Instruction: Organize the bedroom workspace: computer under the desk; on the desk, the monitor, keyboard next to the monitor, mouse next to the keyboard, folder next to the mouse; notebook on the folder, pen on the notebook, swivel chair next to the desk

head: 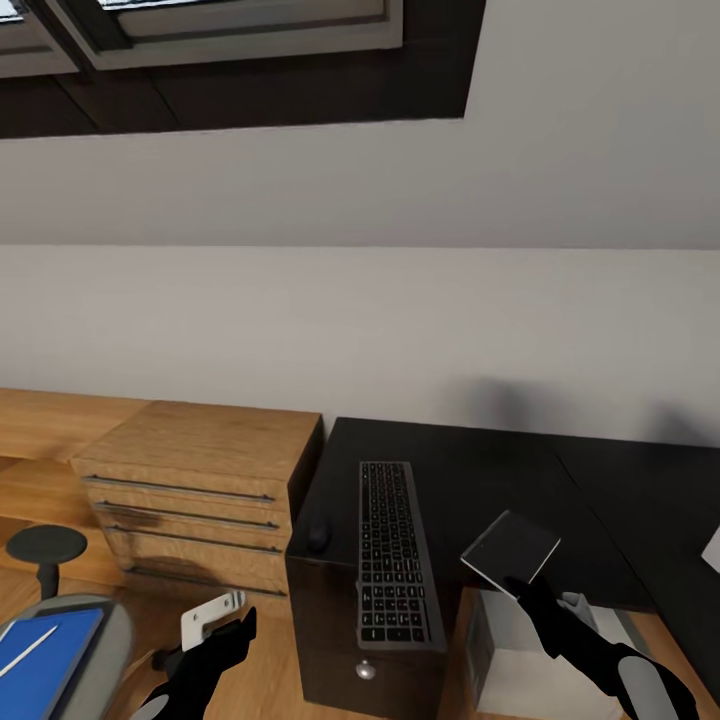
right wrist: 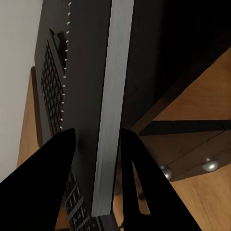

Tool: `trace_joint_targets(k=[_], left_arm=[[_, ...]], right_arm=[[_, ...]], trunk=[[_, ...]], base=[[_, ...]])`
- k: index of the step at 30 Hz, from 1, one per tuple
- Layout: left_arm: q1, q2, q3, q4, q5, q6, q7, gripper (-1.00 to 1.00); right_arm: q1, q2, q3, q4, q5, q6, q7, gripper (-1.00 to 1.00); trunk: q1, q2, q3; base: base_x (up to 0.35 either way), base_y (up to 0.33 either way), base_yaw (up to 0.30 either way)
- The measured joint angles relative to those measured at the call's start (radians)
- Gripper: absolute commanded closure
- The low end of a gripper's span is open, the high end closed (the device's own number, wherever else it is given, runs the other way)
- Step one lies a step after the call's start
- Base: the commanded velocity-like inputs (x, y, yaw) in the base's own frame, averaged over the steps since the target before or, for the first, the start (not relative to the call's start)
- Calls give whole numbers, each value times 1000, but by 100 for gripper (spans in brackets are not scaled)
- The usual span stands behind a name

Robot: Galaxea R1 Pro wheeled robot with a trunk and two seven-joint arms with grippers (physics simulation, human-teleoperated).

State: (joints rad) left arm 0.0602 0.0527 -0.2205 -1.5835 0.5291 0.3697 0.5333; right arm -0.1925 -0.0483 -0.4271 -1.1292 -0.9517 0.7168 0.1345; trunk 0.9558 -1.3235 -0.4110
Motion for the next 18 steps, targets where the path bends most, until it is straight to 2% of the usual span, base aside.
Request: trace_joint_targets(k=[18], left_arm=[[0, 0, 0, 0, 0, 0, 0, -100]], right_arm=[[0, 0, 0, -1, 0, 1, 0, 100]], trunk=[[0, 0, 0]], base=[[12, 0, 0]])
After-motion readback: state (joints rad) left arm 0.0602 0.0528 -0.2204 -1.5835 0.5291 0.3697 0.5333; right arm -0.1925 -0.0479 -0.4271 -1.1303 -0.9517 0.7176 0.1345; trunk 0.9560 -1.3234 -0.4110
